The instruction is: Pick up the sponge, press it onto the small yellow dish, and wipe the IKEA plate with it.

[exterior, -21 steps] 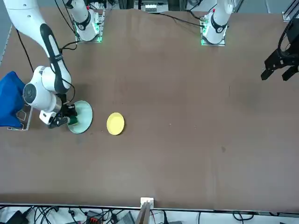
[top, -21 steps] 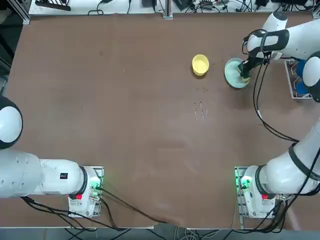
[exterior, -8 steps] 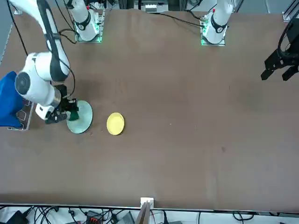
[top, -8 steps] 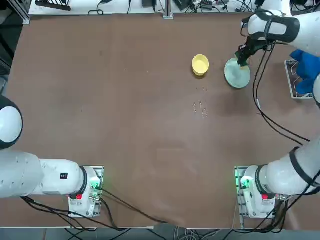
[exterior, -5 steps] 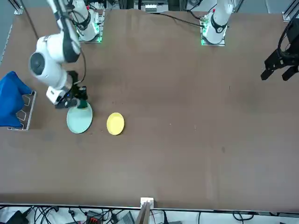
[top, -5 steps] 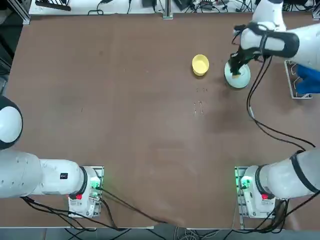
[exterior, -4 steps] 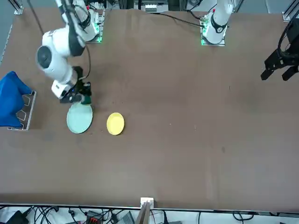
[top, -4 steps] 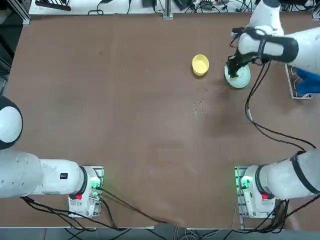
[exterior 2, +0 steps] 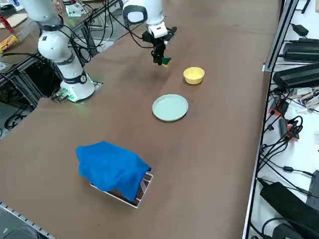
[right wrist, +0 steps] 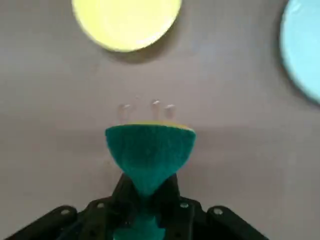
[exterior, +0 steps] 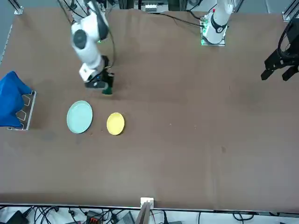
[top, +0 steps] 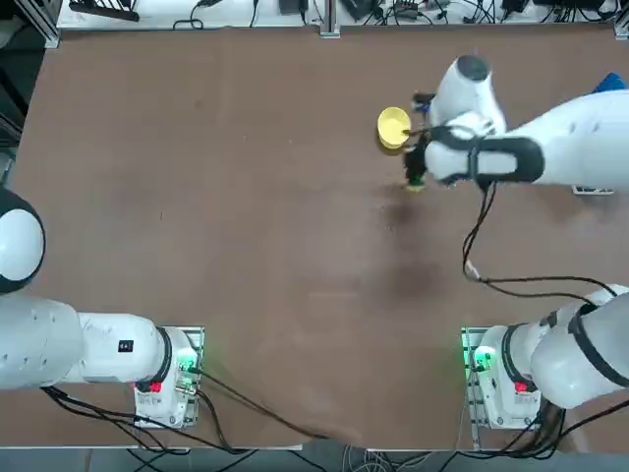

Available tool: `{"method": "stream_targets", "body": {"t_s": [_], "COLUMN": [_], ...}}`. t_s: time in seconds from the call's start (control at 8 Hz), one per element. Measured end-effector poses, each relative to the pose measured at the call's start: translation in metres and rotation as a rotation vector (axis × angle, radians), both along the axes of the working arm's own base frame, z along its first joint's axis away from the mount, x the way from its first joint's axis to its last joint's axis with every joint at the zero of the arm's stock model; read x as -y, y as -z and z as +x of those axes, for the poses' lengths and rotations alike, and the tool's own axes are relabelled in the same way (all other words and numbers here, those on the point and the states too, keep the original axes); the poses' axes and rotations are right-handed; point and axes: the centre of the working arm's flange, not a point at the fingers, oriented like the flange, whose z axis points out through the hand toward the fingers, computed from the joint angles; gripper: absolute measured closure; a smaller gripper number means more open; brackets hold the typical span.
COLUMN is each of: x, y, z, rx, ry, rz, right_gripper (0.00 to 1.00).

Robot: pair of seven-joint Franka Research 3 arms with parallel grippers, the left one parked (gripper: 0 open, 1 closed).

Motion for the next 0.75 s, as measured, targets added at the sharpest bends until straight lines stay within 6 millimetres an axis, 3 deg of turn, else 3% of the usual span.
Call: {"method": "stream_targets", "body": {"t_s": [0.25, 0.75], "x": [-0.023, -0.023], "y": [0.028, 0.062], "z": [-0.012, -0.025], "rx": [0.003, -0.008], "ry": [0.011, 0.0], "rz": [-0.003, -0.021], "right_gripper": [0.78, 0.78]}}
